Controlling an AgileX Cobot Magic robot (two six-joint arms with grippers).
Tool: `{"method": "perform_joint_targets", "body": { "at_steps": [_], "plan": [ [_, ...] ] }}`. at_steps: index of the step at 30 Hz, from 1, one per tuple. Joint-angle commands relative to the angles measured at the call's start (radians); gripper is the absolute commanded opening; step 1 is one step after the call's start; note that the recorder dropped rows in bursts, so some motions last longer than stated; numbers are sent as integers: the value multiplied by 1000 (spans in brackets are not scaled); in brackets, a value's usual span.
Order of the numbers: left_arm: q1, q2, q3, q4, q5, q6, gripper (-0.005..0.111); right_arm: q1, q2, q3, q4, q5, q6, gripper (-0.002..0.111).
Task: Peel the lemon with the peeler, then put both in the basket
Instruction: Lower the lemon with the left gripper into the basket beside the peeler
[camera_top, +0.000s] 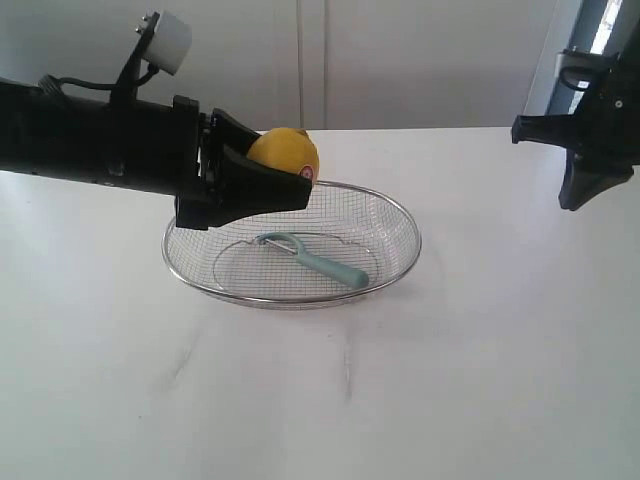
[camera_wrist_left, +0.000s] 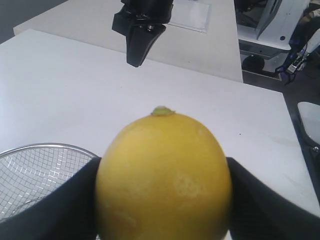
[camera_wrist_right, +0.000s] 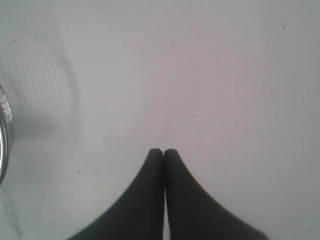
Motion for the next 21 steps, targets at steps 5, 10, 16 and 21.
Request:
{"method": "perform_joint_targets", "body": {
  "at_steps": [5,10,16,21],
  "plan": [
    [-5,-5,-4,-20,21,-1,0,-5,-13,3,-8,1,-1,0],
    [-5,-9,-4,-3,-53,-131,0,-5,-13,3,-8,1,-1,0],
    [-5,-9,-48,200,-113,-384,0,-5,-13,3,-8,1,-1,0],
    [-5,-9,-140,453,-112,-642,0,-5,-13,3,-8,1,-1,0]
  ]
}}
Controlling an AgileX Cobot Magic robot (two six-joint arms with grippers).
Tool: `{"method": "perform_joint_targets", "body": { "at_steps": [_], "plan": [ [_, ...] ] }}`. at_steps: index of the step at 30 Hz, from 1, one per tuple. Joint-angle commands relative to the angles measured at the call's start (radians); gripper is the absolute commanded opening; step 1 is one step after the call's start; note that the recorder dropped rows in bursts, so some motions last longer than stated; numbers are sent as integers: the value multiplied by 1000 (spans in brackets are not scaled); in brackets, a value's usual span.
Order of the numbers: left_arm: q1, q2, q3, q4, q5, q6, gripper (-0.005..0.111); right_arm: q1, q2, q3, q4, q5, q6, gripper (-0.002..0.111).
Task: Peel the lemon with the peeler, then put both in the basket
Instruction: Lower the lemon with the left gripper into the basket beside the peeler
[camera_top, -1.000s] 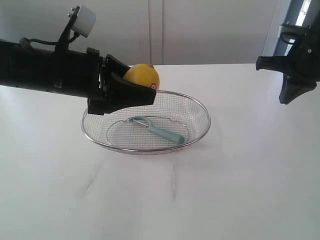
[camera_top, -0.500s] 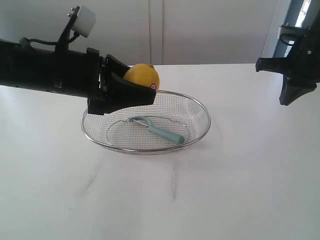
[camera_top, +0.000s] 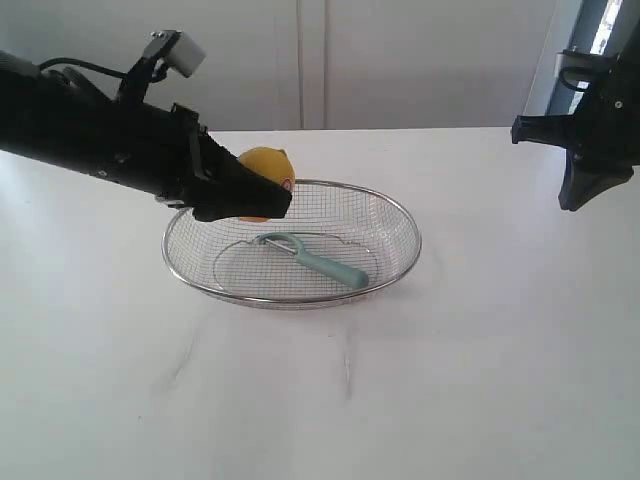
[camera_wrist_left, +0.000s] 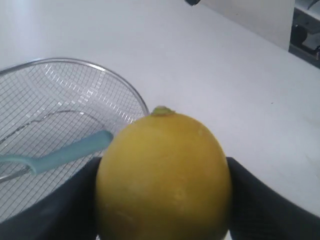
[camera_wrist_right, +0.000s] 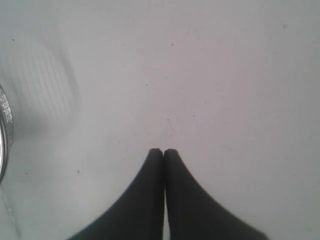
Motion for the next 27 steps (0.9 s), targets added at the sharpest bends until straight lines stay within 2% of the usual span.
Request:
{"method": "perform_joint_targets", "body": {
  "at_steps": [1,5,9,18,27],
  "plan": [
    [-4,-9,-59,160,16,-190,0,-5,-13,2,-8,1,-1,0],
    [-4,-9,-106,346,14,-344,0,-5,-13,2,-8,1,-1,0],
    [-12,-9,-132,458,-3,-475,0,-5,-13,2,-8,1,-1,0],
    [-156,7,-182,945,-73,-857,0,-5,-13,2,-8,1,-1,0],
    [-166,113,-293,1024,-15,-950,0,-5,-13,2,-8,1,-1,0]
  ]
}}
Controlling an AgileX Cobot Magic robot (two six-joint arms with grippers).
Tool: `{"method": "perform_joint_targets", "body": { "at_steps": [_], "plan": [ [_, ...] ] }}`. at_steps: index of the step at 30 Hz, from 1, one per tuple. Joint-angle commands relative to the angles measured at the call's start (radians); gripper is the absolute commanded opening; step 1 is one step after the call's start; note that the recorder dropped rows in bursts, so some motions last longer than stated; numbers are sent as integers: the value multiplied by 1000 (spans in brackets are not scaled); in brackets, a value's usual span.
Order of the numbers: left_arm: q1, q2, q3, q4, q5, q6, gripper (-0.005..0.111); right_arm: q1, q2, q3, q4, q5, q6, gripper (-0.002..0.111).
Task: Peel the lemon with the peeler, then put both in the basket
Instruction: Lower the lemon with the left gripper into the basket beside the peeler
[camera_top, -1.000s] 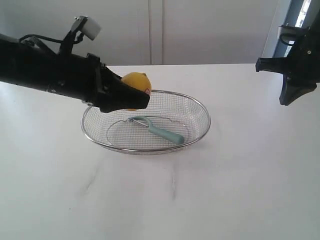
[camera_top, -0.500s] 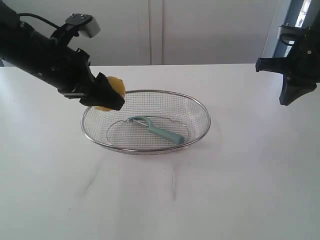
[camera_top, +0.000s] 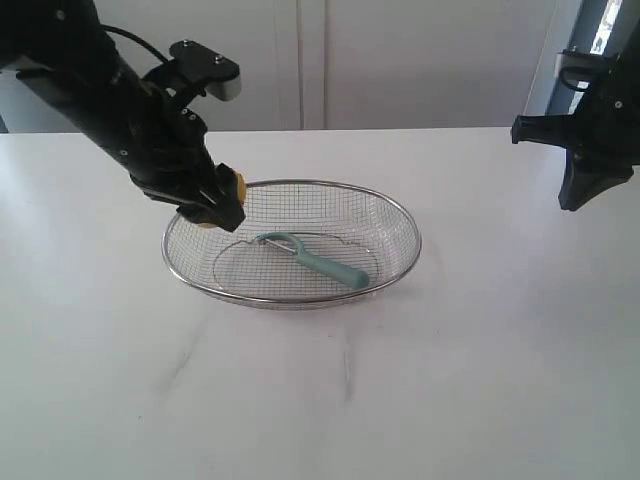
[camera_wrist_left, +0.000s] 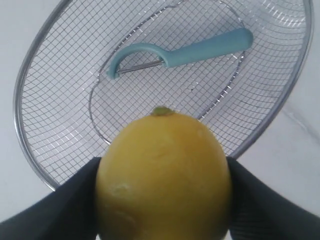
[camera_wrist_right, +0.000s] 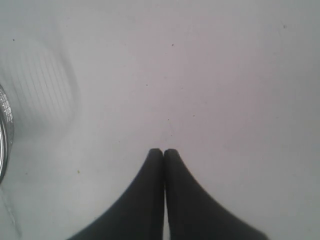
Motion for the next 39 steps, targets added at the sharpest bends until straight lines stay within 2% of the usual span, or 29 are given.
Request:
{"method": "perform_joint_targets", "body": {
  "at_steps": [1,9,26,31,39],
  "plan": [
    [-8,49,-72,47,56,-60,0,-5,-13,2,-8,1,-1,0],
    [-8,161,-142,45,64,-62,0,-5,-13,2,-8,-18,-1,0],
    [-8,296,-142,47,-33,-59,0,-5,-13,2,-8,-112,-1,0],
    [-8,330,-142,49,-111,-59,0,-5,-13,2,-8,-131,-1,0],
    [-8,356,-140,98,-124,-59,0,-5,-13,2,-8,-131,-1,0]
  ]
}}
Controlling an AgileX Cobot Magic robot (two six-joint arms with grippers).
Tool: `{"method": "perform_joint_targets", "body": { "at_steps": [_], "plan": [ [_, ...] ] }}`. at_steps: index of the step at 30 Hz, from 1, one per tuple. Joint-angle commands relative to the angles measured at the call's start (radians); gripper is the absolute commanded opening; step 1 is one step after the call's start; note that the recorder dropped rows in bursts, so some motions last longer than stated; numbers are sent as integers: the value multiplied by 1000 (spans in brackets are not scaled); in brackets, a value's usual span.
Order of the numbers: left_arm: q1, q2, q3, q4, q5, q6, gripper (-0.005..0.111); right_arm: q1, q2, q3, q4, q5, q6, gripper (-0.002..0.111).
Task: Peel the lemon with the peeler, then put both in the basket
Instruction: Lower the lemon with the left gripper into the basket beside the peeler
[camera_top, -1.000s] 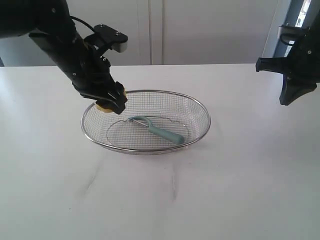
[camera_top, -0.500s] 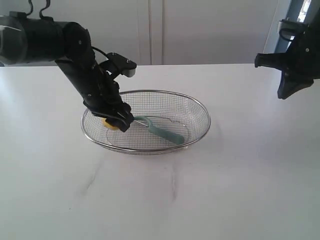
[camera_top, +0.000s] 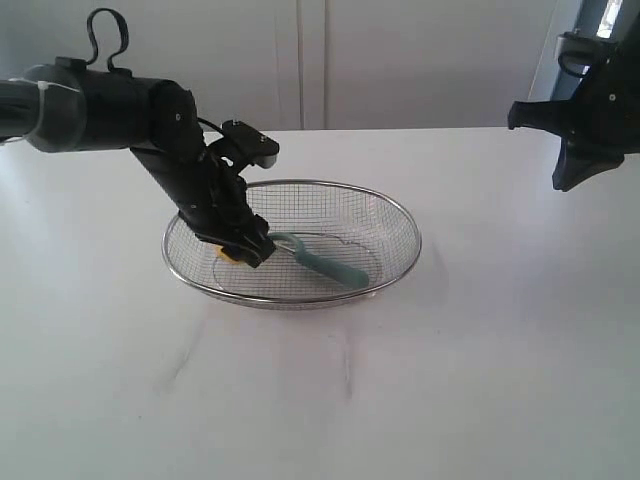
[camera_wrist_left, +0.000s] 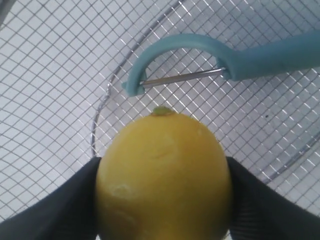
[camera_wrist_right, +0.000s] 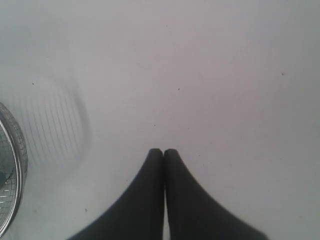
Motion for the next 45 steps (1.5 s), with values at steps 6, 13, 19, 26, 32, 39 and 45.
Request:
{"method": "perform_joint_targets", "body": {
  "at_steps": [6,13,19,26,32,39,45],
  "plan": [
    [-8,19,-4,20,-17,-7,0,-5,-13,2,-8,-8,-1,0],
    [-8,19,-4,20,-20,-7,44,-5,-13,2,-8,-8,-1,0],
    [-8,19,-4,20,-20,-7,71,-5,-13,2,-8,-8,-1,0],
    [-8,19,-4,20,-20,-7,77,-5,-13,2,-8,-8,-1,0],
    [-8,19,-4,20,-20,-7,77,-5,-13,2,-8,-8,-1,0],
    [-8,19,-4,20,-12,-7,77,-5,-13,2,-8,-8,-1,0],
    [-8,19,-4,20,-3,-7,77,-5,-13,2,-8,-8,-1,0]
  ]
}}
